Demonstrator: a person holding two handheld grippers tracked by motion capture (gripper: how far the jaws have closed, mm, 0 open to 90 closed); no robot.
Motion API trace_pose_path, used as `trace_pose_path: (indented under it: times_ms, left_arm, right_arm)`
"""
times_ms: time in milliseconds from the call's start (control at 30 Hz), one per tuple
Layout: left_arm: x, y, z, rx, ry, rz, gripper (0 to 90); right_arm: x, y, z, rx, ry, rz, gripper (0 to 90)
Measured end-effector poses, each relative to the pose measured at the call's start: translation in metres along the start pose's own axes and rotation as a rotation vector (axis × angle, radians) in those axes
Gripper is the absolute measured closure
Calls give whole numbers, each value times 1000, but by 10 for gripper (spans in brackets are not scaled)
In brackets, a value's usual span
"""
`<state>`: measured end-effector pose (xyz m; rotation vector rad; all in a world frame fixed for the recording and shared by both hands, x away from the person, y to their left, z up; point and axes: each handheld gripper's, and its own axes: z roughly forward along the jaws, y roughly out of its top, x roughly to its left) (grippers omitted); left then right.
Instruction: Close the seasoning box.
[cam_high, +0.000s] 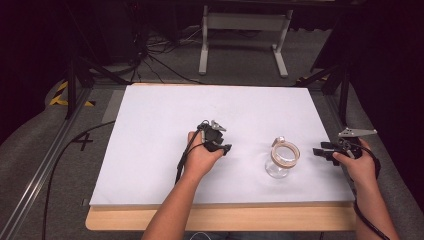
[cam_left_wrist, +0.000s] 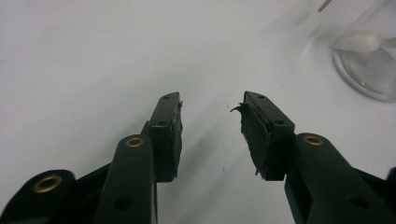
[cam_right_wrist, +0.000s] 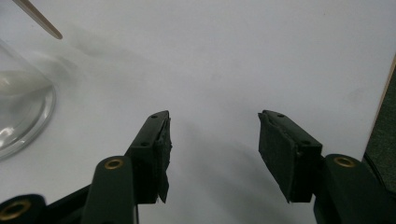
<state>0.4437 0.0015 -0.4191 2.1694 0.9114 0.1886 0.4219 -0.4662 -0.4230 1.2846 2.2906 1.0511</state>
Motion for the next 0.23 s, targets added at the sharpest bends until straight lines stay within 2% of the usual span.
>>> trace_pose_path:
  times_ms: [233]
  left_arm:
    - [-1, -1, -2, -10, 9, -14, 527]
  right_arm:
    - [2, 1, 0, -3, 6, 2, 438]
